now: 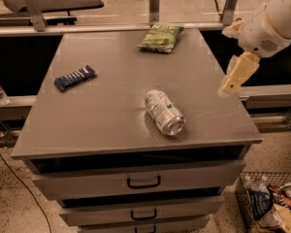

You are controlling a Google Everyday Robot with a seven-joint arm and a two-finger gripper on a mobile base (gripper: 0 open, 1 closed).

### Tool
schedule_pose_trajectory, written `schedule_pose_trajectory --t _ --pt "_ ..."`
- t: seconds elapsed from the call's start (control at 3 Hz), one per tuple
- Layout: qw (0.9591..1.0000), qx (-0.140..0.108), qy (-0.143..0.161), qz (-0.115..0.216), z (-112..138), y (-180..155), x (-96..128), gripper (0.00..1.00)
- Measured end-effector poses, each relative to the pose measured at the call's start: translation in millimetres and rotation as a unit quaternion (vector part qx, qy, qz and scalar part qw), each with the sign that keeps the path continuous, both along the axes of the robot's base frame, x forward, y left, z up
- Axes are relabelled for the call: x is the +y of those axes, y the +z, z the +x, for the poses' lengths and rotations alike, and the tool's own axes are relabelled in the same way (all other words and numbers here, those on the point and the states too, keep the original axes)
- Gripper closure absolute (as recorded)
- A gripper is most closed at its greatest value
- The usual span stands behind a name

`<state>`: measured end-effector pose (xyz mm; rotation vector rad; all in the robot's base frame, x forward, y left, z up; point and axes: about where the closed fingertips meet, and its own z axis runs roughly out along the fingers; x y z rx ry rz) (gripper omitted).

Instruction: Move green jalapeno chip bag near rxbar blueberry

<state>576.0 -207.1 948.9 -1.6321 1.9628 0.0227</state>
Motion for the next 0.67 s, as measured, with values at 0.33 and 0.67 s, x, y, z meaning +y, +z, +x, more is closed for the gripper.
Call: schedule_pose_trajectory --t 0.33,0.67 --pt "0.9932 -0.066 -0.015 0.094 80.8 0.5 18.3 0.00" --pt "0.9804 -0.095 -0.055 0.163 125.0 16.3 31.0 0.00"
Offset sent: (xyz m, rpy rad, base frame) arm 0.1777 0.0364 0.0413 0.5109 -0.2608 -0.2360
